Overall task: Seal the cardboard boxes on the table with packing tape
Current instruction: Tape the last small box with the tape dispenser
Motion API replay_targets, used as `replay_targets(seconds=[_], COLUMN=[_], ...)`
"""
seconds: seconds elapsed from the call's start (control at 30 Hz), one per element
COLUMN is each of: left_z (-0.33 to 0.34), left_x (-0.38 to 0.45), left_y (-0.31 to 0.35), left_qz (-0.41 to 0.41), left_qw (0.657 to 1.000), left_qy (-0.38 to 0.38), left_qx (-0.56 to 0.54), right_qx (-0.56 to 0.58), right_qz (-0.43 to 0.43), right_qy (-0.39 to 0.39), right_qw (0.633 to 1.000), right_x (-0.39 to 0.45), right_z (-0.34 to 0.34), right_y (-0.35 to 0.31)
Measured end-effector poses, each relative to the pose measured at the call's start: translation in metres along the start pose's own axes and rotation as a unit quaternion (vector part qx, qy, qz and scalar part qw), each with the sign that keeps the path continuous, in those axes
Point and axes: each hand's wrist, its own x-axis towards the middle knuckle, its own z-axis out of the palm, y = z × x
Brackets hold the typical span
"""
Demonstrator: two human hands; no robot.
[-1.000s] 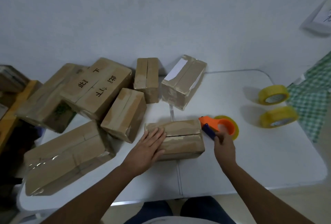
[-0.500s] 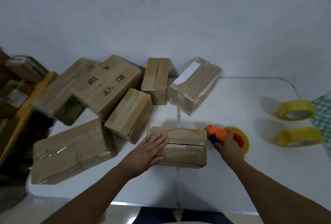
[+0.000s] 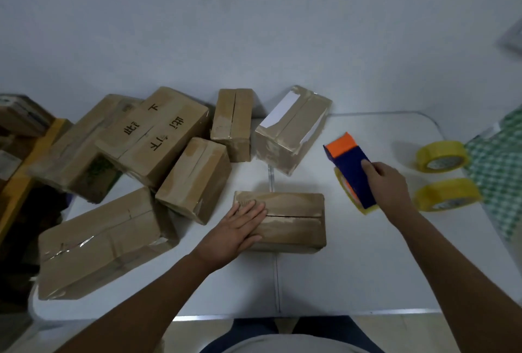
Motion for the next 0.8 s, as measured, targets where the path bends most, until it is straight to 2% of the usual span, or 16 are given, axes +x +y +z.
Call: replay_targets(seconds=[0.17,0.27,0.37,0.47,0.57,0.73,0.8], left_z=[0.010,0.011,0.006,0.001,0.004,-0.002,-0.002], left_x=[0.034,0.040,0.040,0.037,0.032,0.033,0.032], left_y=[0.019,0.021,0.019,0.014,0.005,0.011,0.011], left_qz=[0.040,0.054,0.054,0.073,0.046,0.061,0.051], left_qw=[0.999,0.998,0.994,0.996,0.998,0.994,0.994], left_qy=[0.015,0.031,0.040,0.020,0.000,0.058,0.051], left_qx=[-0.015,-0.023,-0.082,-0.049,-0.043,-0.072,-0.078], right_qx=[0.046,-0.022,-0.077,-0.094,-0.113,-0.132,-0.146], right_qz=[-0.077,-0.099,-0.112,-0.119,-0.134,-0.180,-0.182], right_qy=[-0.106,-0.154,-0.198,-0.203,-0.200,-0.209,-0.222], right_qw=[0.990,0.983,0.971,0.967,0.964,0.952,0.947], right_x=[-0.043,-0.055,-0.057,-0.054,-0.047,-0.041,-0.042], right_z=[-0.030,-0.013,0.007,0.016,0.015,0.011,0.013], right_y=[-0.062,-0.068,-0.060,-0.054,-0.055,-0.063,-0.062])
